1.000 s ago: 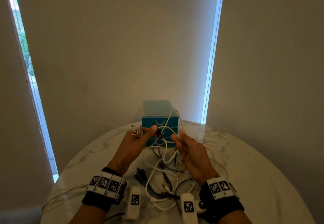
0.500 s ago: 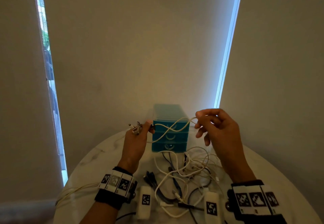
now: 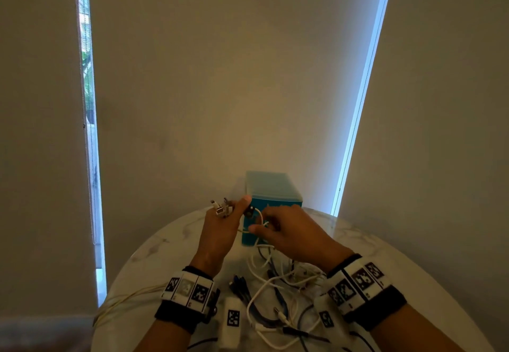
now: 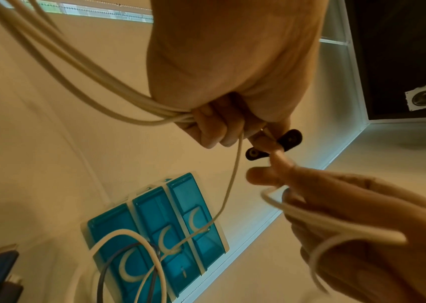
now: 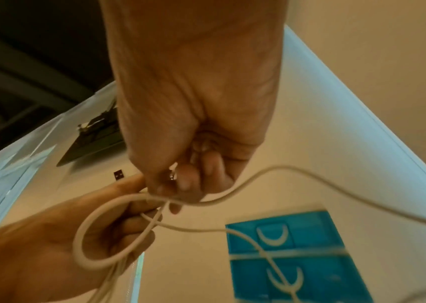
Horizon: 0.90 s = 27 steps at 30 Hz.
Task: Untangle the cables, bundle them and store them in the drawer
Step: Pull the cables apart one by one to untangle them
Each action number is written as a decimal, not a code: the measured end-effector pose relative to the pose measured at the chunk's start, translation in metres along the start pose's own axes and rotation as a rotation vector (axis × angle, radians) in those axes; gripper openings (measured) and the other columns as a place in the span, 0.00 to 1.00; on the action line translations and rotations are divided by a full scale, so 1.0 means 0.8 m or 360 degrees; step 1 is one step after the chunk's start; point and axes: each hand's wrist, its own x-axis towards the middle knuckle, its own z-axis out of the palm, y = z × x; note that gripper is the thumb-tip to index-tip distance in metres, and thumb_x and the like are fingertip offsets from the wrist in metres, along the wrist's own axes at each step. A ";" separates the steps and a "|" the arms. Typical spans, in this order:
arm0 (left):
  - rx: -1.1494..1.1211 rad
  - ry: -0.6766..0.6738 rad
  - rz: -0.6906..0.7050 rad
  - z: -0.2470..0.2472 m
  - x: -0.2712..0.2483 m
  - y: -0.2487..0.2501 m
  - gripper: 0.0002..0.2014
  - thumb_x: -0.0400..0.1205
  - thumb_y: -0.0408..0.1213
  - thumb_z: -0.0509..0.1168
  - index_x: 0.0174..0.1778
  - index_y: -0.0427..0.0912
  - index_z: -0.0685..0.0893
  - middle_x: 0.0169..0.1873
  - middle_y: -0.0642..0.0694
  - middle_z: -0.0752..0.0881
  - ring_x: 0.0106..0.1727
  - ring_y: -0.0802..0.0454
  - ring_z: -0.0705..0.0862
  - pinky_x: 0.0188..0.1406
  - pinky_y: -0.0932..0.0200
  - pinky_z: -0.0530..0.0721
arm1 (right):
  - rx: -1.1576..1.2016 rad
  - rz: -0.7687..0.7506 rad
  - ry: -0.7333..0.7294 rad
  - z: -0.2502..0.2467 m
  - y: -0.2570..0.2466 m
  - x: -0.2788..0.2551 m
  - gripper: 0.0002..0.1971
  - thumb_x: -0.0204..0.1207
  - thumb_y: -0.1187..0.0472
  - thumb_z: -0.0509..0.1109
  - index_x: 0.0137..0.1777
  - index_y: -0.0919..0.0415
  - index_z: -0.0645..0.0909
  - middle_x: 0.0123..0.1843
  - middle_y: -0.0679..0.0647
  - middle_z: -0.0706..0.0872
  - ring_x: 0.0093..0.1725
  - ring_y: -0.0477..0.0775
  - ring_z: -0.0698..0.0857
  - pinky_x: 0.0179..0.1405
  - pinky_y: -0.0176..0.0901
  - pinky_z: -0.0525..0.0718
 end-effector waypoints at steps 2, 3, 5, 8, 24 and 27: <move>-0.0017 -0.0020 0.0026 -0.001 -0.001 0.003 0.19 0.86 0.54 0.72 0.43 0.41 0.94 0.20 0.61 0.80 0.22 0.66 0.75 0.30 0.61 0.72 | 0.0328 0.0025 -0.0020 0.000 0.000 -0.006 0.13 0.90 0.47 0.69 0.49 0.54 0.85 0.35 0.51 0.88 0.30 0.40 0.84 0.34 0.33 0.82; 0.0004 -0.0040 0.0048 -0.002 -0.002 0.004 0.18 0.87 0.56 0.70 0.45 0.44 0.94 0.20 0.62 0.80 0.23 0.67 0.76 0.29 0.64 0.72 | 0.0542 0.0079 -0.0041 -0.003 -0.002 -0.010 0.13 0.92 0.50 0.67 0.50 0.57 0.84 0.36 0.57 0.91 0.28 0.43 0.86 0.32 0.37 0.85; 0.0025 -0.0049 0.0071 -0.006 -0.002 0.004 0.21 0.88 0.62 0.64 0.47 0.52 0.95 0.21 0.61 0.78 0.23 0.65 0.74 0.28 0.65 0.71 | 0.0988 0.0186 0.0023 -0.016 -0.005 -0.014 0.11 0.94 0.55 0.63 0.56 0.61 0.82 0.40 0.63 0.93 0.31 0.56 0.92 0.30 0.44 0.89; -0.0198 0.0159 0.0019 -0.015 0.006 -0.001 0.29 0.86 0.71 0.59 0.45 0.50 0.92 0.25 0.51 0.72 0.24 0.57 0.69 0.26 0.58 0.68 | 0.1572 0.0196 0.0839 -0.065 0.011 -0.014 0.11 0.96 0.62 0.57 0.58 0.64 0.80 0.43 0.61 0.94 0.38 0.63 0.94 0.33 0.47 0.90; -0.0422 0.0810 0.0547 -0.022 0.009 0.005 0.32 0.92 0.66 0.54 0.31 0.43 0.69 0.25 0.45 0.65 0.28 0.48 0.63 0.30 0.53 0.63 | 0.1086 -0.0036 0.0359 -0.140 -0.087 0.120 0.35 0.92 0.64 0.60 0.95 0.55 0.50 0.80 0.49 0.85 0.81 0.51 0.80 0.85 0.53 0.72; -0.0411 0.0839 0.0544 -0.024 0.011 0.009 0.30 0.94 0.63 0.53 0.32 0.45 0.69 0.26 0.49 0.67 0.29 0.51 0.65 0.31 0.53 0.66 | 0.1527 -0.0014 0.0609 -0.139 -0.058 0.089 0.19 0.95 0.61 0.58 0.83 0.59 0.78 0.59 0.54 0.96 0.63 0.53 0.94 0.68 0.52 0.89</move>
